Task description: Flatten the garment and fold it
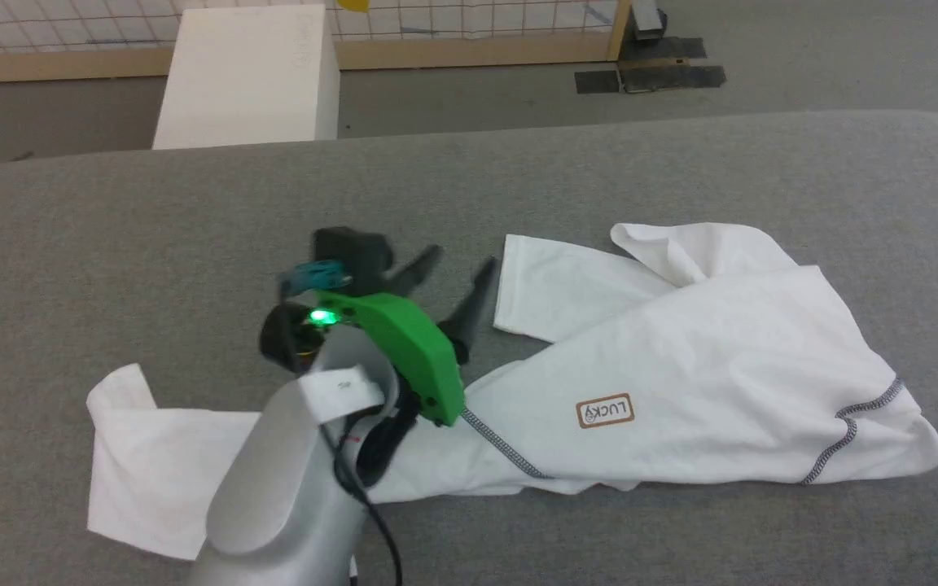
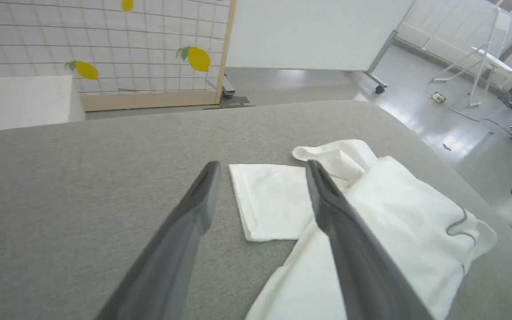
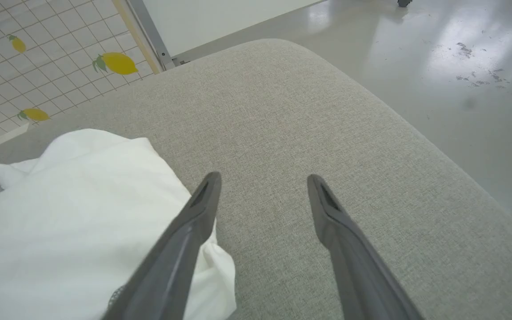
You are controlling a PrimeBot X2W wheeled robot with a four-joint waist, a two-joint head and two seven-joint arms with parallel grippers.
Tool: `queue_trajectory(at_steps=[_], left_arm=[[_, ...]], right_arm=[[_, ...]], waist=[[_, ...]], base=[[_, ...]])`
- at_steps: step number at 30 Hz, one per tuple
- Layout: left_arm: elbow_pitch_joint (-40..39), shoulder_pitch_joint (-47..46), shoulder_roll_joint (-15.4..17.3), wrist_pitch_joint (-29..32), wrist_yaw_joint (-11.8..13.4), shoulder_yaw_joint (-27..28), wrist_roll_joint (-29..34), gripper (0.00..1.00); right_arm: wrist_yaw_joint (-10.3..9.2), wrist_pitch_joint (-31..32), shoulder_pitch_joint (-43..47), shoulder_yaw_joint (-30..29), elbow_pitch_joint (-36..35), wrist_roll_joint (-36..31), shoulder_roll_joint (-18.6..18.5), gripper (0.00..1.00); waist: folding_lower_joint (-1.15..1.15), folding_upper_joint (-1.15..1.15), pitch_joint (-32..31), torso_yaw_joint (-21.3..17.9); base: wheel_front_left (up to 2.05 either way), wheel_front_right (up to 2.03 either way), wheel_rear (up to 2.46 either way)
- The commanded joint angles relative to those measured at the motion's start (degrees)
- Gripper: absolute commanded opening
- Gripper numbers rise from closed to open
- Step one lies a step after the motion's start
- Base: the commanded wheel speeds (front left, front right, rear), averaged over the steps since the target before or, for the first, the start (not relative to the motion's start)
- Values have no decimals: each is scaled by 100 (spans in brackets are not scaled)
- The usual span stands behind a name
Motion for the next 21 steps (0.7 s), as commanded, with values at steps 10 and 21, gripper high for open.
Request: queue_trajectory(at_steps=[10, 21], left_arm=[[1427, -815, 74, 2168, 37, -1082, -315, 100], [1338, -686, 21, 1426, 158, -680, -879, 0]], right_arm=[[-9, -295, -153, 253, 352, 161, -2, 100], [-9, -513, -90, 294, 631, 149, -2, 100]], waist=[[0, 0, 480, -849], [0, 0, 384, -822]], base=[[0, 0, 0], [0, 0, 0]])
